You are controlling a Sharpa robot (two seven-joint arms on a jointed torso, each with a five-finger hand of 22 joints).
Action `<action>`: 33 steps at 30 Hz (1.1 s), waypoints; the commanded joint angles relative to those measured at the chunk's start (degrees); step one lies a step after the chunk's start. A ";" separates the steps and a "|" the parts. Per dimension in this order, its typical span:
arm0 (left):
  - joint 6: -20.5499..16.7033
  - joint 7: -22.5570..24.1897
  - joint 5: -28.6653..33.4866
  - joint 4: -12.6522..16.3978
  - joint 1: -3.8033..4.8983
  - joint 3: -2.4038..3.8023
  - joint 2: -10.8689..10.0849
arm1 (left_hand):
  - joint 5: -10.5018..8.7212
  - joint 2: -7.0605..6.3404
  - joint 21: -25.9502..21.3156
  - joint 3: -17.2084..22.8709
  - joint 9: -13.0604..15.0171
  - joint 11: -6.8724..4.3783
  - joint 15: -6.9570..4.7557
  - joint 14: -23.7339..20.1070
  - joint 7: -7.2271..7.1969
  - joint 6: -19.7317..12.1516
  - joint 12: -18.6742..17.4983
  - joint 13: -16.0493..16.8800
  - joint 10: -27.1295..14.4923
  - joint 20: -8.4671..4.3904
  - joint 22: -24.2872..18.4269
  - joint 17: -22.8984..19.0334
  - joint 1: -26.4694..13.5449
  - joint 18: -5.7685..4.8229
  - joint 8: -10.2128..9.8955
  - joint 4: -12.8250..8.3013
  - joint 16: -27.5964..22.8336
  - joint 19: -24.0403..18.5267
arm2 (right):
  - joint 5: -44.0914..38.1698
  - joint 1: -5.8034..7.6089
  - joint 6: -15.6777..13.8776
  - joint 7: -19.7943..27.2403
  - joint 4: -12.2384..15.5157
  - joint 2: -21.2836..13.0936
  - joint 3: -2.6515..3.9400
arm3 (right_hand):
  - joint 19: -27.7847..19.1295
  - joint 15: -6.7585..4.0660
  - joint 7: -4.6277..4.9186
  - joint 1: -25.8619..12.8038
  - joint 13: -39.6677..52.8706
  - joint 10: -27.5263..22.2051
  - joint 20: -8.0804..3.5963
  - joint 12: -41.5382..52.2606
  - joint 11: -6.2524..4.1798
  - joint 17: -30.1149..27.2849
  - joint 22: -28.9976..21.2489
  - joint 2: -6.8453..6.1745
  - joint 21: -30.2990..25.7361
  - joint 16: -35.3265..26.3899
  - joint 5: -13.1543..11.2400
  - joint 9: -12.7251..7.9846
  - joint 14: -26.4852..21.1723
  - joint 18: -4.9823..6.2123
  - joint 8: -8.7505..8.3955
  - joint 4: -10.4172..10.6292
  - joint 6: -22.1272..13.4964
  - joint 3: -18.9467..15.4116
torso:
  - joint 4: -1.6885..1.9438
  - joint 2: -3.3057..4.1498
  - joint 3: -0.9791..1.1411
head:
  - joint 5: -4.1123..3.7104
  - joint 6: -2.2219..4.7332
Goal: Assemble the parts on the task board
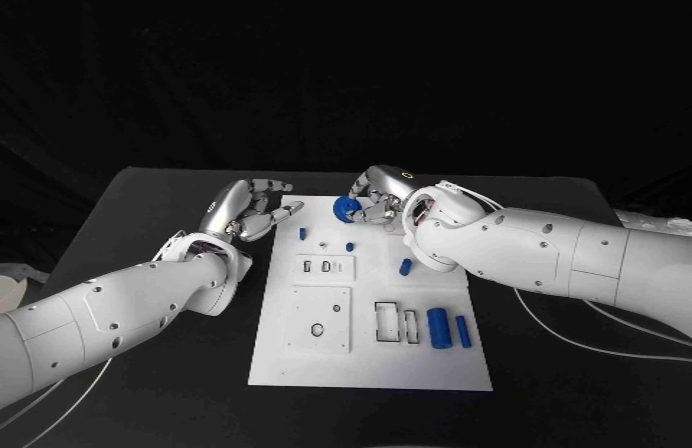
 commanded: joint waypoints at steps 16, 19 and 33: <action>-0.33 0.30 0.06 0.61 0.06 0.04 -0.24 | 0.19 0.67 0.14 0.26 -0.08 0.19 0.28 5.97 0.09 0.23 0.14 15.10 6.06 0.30 15.09 15.05 -0.08 -0.84 -0.26 -0.14 0.14 6.02 | -5.29 -0.74 2.66 -0.40 -1.95 1.67 -0.01 | 6.00 0.54 0.26 0.29 15.09 6.01 0.54 0.16 0.74 15.10 15.09 -0.10 0.26 0.23 -0.92 0.04 5.86 -0.39 -0.73 -0.14 -0.12 0.77 | 0.00 0.03 -0.01 | 0.31 -0.52; -0.37 0.29 0.03 0.59 0.06 0.04 -0.29 | 0.19 0.67 0.14 0.26 -0.08 0.19 0.28 5.97 0.09 0.23 0.14 15.10 6.06 0.30 15.09 15.05 -0.08 -0.84 -0.26 -0.14 0.14 6.02 | -5.37 -0.75 2.84 -0.46 -2.21 1.82 -0.01 | 6.00 0.56 0.28 0.26 15.09 6.01 0.57 0.16 0.77 15.10 15.09 -0.07 0.26 0.23 -1.03 0.03 5.86 -0.39 -0.82 -0.14 -0.18 0.82 | 0.00 0.03 0.01 | 0.43 -0.65; -0.48 0.06 0.01 0.88 0.10 0.04 -0.33 | 0.19 0.74 0.14 0.27 -0.09 0.19 0.28 5.97 0.09 0.23 0.14 15.10 6.06 0.30 15.09 15.05 -0.01 -0.84 -0.26 -0.14 0.14 6.02 | -5.43 -0.77 4.32 -0.78 -4.00 3.34 -0.02 | 6.00 0.63 0.29 0.15 15.09 6.01 0.64 0.16 0.82 15.10 15.09 -0.01 0.26 0.23 -1.44 0.00 5.86 -0.39 -1.07 -0.12 -0.32 0.95 | -0.01 0.06 -0.06 | 0.71 -0.93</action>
